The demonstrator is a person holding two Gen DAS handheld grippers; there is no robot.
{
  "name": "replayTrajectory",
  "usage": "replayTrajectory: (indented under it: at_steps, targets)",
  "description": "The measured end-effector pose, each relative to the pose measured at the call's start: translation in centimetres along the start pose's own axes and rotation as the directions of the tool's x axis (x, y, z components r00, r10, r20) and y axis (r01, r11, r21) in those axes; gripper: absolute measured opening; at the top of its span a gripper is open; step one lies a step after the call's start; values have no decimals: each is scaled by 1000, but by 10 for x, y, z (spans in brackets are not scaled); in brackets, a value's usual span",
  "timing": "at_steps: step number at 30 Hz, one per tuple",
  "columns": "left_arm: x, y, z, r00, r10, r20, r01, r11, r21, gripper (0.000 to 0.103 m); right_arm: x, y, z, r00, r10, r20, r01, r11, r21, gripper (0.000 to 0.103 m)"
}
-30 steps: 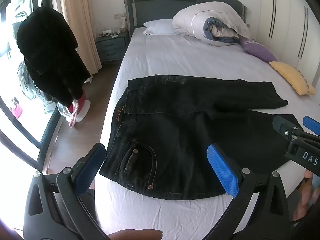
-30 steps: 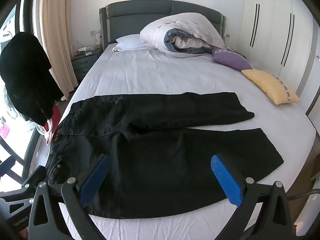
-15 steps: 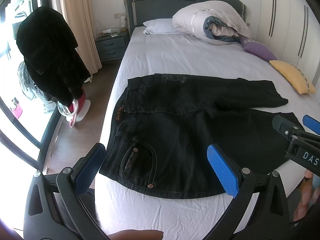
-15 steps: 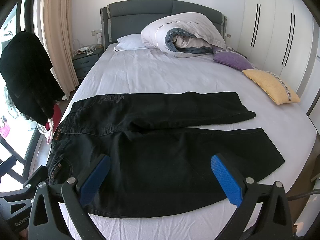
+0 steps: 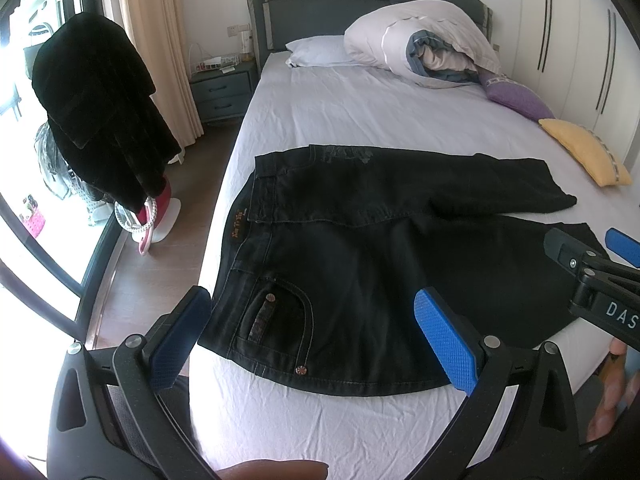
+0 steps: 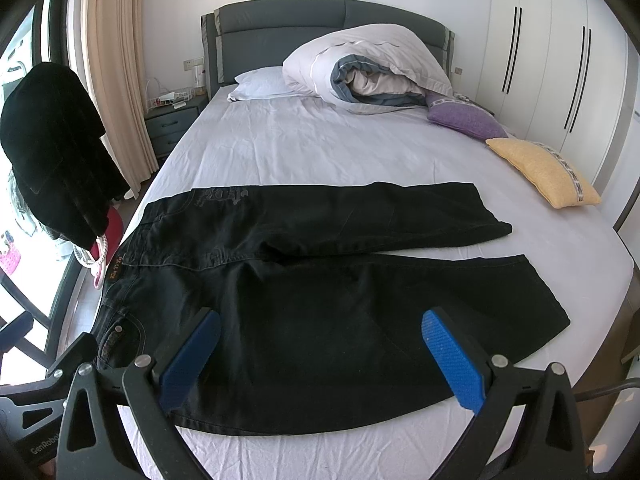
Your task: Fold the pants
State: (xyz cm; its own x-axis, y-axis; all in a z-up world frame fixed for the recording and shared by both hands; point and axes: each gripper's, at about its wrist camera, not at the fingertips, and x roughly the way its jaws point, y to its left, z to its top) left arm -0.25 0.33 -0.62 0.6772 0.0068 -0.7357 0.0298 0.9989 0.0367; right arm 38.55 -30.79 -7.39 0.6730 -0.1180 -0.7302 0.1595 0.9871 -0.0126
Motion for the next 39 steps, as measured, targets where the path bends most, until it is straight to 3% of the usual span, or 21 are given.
replayTrajectory:
  at_steps: [39]
  targets:
    - [3, 1, -10, 1000, -2, -8, 2, 1000, 0, 103, 7, 11, -10, 1000, 3, -7, -3, 1000, -6, 103]
